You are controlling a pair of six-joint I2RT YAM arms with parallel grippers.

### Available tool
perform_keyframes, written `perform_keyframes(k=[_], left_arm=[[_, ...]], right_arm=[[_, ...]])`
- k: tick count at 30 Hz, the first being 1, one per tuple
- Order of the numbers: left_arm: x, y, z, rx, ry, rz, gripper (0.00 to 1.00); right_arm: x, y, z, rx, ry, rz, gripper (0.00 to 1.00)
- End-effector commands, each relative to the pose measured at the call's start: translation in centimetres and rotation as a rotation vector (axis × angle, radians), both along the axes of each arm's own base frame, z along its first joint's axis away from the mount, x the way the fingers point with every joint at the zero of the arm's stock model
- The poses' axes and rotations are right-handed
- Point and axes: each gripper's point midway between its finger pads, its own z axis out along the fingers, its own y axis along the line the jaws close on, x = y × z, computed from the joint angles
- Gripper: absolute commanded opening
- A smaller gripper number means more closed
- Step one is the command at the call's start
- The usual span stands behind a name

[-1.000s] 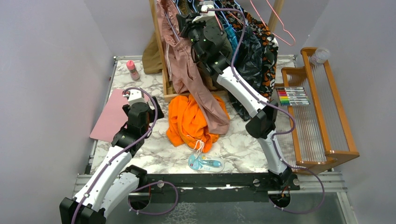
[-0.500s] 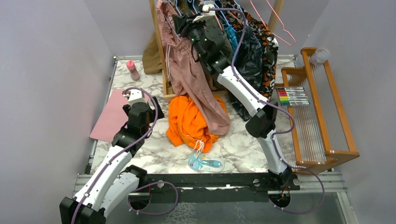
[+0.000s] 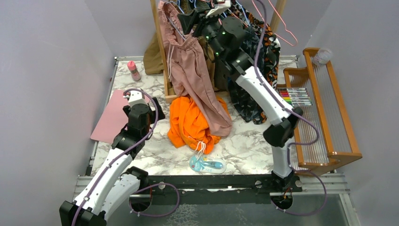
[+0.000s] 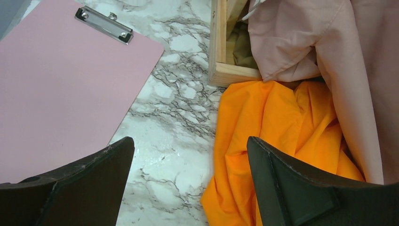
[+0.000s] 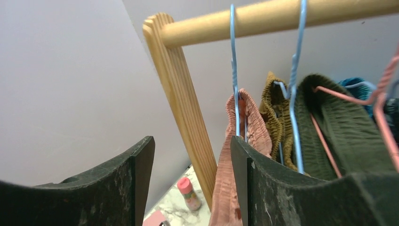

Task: Place the shorts on the hanger
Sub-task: Place the hanger on the clothesline.

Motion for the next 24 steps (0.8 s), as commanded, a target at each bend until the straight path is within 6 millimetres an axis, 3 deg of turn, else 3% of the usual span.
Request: perform_keyframes(k=[1, 6, 14, 20, 24], left_arm=[[-0.1, 0.2, 0.6, 0.002, -0.029, 0.005, 0.92], [-0.1, 0.4, 0.6, 0.012, -0.032, 0.012, 0.93], [1.9, -0.8, 1.6, -0.022, -0.019, -0.032, 0.97], [5.2, -0.1, 3.7, -0.175, -0.027, -0.009, 0.97], [8.6, 0.4, 6.0, -0.300, -0.077, -0.011, 0.97]], right_arm=[[-4.7, -3.3, 2.9, -0.060, 0.007, 0.029, 0.63], [-8.0, -4.6, -2.0, -0.210, 0.108, 0.104, 0.63], [-12.1, -8.7, -11.1, -0.313, 0.240, 0.088, 0.63], [-14.6, -11.1, -13.7, -0.326, 0.255, 0.086, 0.63], [-15.9, -12.2, -14.6, -0.323, 0.262, 0.087, 0.63]])
